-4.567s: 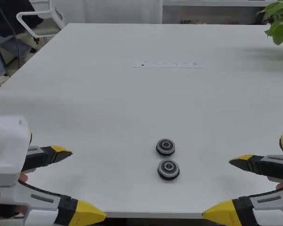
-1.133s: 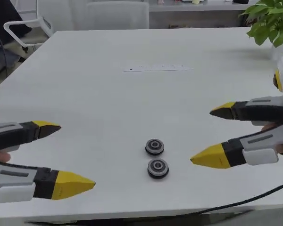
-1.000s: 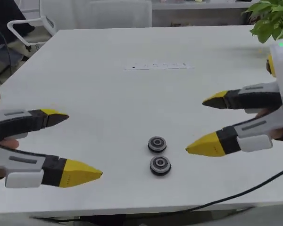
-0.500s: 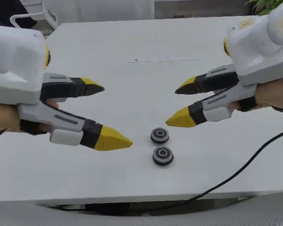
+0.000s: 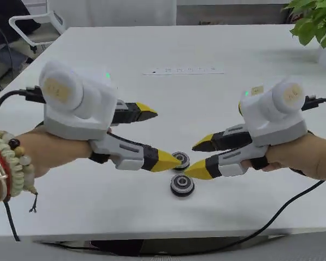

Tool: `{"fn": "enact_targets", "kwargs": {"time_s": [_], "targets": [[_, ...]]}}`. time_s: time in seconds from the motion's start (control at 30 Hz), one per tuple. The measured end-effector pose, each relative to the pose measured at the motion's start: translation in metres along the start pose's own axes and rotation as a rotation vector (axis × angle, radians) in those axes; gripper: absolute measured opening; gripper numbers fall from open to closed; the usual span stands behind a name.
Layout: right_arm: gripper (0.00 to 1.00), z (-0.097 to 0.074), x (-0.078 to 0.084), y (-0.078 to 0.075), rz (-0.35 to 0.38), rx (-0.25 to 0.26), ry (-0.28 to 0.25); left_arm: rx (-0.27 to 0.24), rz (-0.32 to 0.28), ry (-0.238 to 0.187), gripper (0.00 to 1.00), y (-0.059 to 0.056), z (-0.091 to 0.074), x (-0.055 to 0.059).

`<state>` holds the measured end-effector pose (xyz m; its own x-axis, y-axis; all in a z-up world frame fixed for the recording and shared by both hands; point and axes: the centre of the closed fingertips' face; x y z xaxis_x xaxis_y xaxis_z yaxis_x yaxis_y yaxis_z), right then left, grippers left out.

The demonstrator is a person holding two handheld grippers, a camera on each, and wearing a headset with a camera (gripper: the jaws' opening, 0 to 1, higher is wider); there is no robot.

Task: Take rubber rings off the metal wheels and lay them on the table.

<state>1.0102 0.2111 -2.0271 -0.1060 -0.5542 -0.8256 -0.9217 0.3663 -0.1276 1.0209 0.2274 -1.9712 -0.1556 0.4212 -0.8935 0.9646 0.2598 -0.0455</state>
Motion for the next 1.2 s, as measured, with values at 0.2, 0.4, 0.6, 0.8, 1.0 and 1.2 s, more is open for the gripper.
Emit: {"fn": "enact_targets", "kwargs": {"time_s": [0.2,0.4,0.6,0.8,1.0,1.2], "targets": [[0.28,0.004,0.016,0.005,0.02,-0.023,0.032,0.006,-0.032,-0.033,0.51,0.001,0.017,0.0],[0.23,0.009,0.024,0.017,0.001,-0.069,0.072,0.008,-0.053,-0.036,0.35,-0.002,0.022,0.018],[0.22,0.014,0.039,0.028,-0.017,-0.101,0.137,0.031,-0.178,-0.058,0.29,-0.009,0.031,0.03],[0.21,0.016,0.049,0.032,-0.023,-0.115,0.184,0.063,-0.117,0.013,0.26,-0.021,0.04,0.048],[0.22,0.017,0.047,0.03,-0.01,-0.109,0.176,0.065,-0.085,0.069,0.2,-0.021,0.046,0.064],[0.22,0.018,0.042,0.024,0.025,-0.086,0.145,0.057,-0.087,0.104,0.17,-0.016,0.047,0.072]]}}
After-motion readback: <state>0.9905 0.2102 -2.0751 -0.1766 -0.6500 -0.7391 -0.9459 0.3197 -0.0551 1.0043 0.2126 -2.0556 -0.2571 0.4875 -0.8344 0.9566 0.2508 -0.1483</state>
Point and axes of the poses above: the centre of the closed fingertips' face, and the gripper's own axes: z roughly forward along the fingers, y roughly to its left, x roughly out of its underside, and after that the axes turned 13 degrees about -z, right-handed
